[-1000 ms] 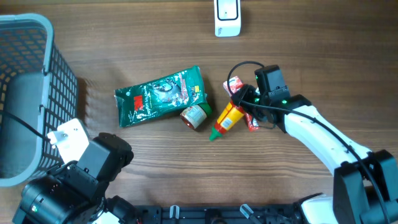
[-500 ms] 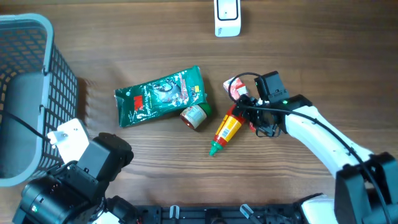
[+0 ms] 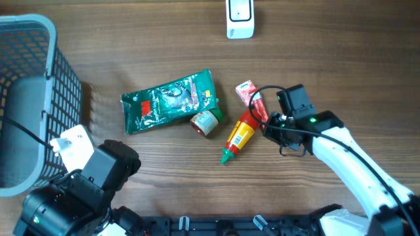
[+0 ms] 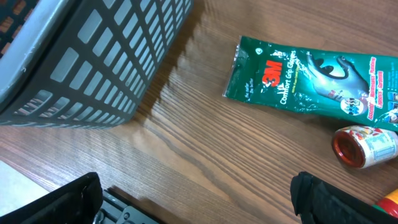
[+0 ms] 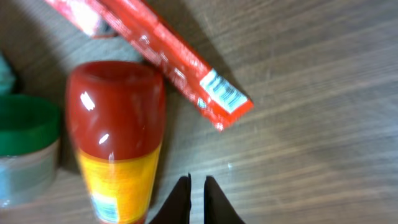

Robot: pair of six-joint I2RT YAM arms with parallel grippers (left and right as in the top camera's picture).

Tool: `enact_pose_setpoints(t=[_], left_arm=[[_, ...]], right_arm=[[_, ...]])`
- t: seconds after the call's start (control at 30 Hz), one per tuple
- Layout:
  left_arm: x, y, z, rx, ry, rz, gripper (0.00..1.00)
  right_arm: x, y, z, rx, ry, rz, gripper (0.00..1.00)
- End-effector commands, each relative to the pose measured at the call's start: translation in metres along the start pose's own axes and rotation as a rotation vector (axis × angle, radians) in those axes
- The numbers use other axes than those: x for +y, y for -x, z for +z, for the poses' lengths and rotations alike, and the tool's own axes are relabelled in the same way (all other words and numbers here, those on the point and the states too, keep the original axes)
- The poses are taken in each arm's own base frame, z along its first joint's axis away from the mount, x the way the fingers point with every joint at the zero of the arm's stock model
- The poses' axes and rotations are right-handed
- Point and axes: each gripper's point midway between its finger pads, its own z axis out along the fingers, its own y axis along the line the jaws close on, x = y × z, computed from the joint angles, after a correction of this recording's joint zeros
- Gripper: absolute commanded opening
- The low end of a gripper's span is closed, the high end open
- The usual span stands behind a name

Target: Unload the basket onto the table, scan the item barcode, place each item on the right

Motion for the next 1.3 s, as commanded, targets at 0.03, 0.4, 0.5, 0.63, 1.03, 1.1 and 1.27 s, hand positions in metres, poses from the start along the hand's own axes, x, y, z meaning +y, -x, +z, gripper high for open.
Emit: enact_pose_setpoints(t=[0.03, 0.4, 0.5, 0.63, 1.03, 1.1, 1.27], left_arm=[[0.003, 0.002, 0.001, -0.013, 0.016, -0.026, 1.00], [0.003, 0.002, 0.001, -0.013, 0.016, -0.026, 1.00], [0.003, 0.002, 0.001, -0.013, 0.016, -0.026, 1.00], [0.003, 0.002, 0.001, -0.013, 0.016, -0.026, 1.00], [0.003, 0.002, 0.001, -0.013, 0.016, -0.026, 1.00], [0.003, 0.002, 0.001, -0.013, 0.016, -0.026, 1.00], [0.003, 0.002, 0.001, -0.013, 0.016, -0.026, 1.00]], right_arm=[[-0.002, -0.002, 0.032, 0.043, -0.023, -0.010, 0.05], [0.076, -0.001, 0.038, 0.097, 0.373, -0.217, 0.10], [0.087, 0.003, 0.034, 0.080, 0.426, -0.236, 0.15], [0.090, 0.005, 0.033, 0.067, 0.439, -0.271, 0.28], [0.101, -0.019, 0.067, 0.174, 0.507, -0.349, 0.75], [0.109, -0.020, 0.065, 0.168, 0.563, -0.405, 0.74], [0.115, -0.015, 0.063, 0.121, 0.593, -0.487, 0.81]])
